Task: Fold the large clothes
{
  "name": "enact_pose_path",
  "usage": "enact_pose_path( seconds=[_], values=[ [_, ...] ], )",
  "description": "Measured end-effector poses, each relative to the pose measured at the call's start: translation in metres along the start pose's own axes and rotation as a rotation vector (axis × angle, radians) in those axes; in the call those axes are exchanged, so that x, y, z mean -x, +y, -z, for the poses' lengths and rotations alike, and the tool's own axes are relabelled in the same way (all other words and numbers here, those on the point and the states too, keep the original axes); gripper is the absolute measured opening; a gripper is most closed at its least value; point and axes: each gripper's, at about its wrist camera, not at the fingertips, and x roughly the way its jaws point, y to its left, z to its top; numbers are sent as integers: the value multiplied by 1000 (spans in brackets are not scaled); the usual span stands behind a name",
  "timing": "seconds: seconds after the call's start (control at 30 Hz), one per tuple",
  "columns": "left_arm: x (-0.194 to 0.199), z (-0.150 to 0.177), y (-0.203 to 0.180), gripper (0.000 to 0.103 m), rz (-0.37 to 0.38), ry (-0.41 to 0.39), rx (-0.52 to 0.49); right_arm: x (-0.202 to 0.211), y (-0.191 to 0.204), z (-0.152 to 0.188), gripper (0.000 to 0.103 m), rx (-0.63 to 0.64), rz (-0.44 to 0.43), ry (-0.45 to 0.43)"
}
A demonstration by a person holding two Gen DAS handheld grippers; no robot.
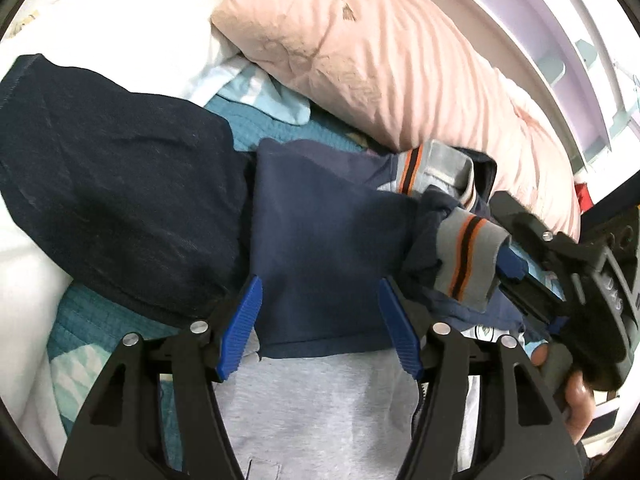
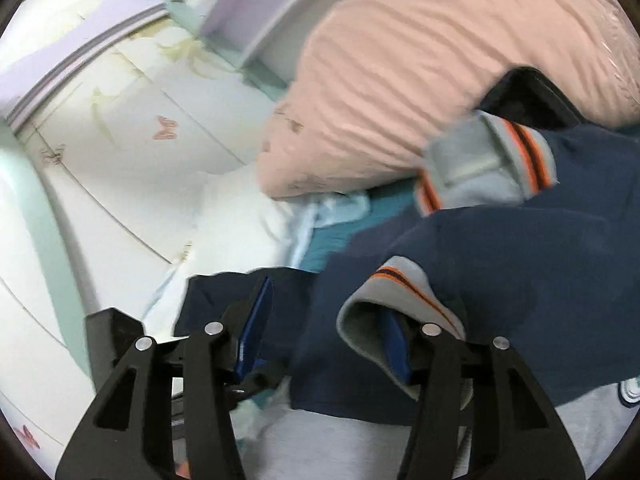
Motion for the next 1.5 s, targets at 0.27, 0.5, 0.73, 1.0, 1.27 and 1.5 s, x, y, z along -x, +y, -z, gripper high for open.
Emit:
enact_pose_path(
  seconds=[0.27,0.5,0.73,1.0,1.27,1.5],
  values=[
    [-6,1,-7,62,14,6,-1,22,-29,-7,56,-165,49,20],
    [-3,8,-1,62,7,18,-12,-4,33,-19,61,-120,-49,119],
    [-1,13,0,62,5,26,-16,-4,56,-25,70,-137,6,241],
    [-5,18,-37,62,94,33,-80,53,23,-34,70,-96,146,89],
    [-60,3,-107,62,239,81,-190,90,-99,-24,27,-109,341,129],
    [-119,-18,-57,33,162,227,4,107,-202,-10,0,-222,368,231]
  ],
)
